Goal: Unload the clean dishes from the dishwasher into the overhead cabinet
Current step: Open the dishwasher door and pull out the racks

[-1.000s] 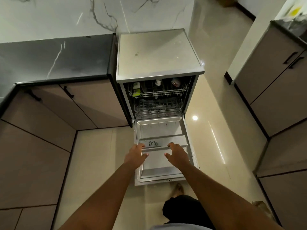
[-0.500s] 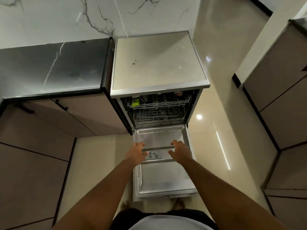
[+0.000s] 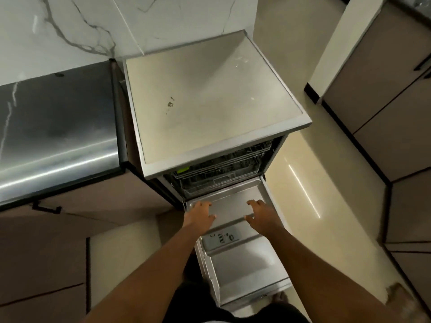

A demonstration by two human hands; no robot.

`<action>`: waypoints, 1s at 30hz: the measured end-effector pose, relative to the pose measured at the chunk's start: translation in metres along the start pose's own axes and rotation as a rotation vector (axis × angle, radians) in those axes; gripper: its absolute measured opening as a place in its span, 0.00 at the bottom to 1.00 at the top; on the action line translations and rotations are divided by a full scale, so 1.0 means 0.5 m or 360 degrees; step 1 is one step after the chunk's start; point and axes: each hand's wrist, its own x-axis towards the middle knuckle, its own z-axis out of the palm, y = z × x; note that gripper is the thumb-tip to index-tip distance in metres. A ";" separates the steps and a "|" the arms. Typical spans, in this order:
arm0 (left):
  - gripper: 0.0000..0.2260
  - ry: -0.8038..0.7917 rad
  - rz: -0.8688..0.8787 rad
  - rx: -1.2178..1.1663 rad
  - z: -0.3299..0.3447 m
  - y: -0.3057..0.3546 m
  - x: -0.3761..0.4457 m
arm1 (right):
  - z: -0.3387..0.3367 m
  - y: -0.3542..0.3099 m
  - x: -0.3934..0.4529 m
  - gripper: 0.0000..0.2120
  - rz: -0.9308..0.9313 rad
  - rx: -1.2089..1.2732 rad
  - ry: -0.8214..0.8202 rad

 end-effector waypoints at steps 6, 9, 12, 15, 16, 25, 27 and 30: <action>0.24 -0.0024 -0.0025 0.0105 0.010 -0.051 0.124 | 0.039 -0.064 0.145 0.33 -0.0090 -0.0167 -0.0011; 0.29 -0.0064 -0.0031 0.0172 0.060 -0.068 0.197 | 0.096 -0.048 0.215 0.36 -0.0154 -0.0311 -0.0042; 0.33 -0.0002 -0.0072 0.0118 0.132 -0.088 0.281 | 0.164 -0.004 0.288 0.38 -0.0166 -0.0419 -0.0096; 0.34 0.0085 -0.0103 0.0088 0.202 -0.104 0.347 | 0.213 0.048 0.350 0.39 -0.0220 -0.0457 -0.0100; 0.34 0.0104 -0.0116 0.0067 0.221 -0.107 0.365 | 0.224 0.063 0.367 0.39 -0.0242 -0.0452 -0.0083; 0.34 0.0095 -0.0229 0.0104 0.356 -0.111 0.505 | 0.316 0.140 0.524 0.42 -0.0301 -0.0456 -0.0081; 0.35 0.0130 -0.0181 0.0148 0.358 -0.107 0.534 | 0.319 0.135 0.554 0.43 -0.0315 -0.0443 -0.0081; 0.36 0.0199 -0.0133 0.0161 0.350 -0.104 0.590 | 0.325 0.129 0.602 0.43 -0.0327 -0.0448 -0.0098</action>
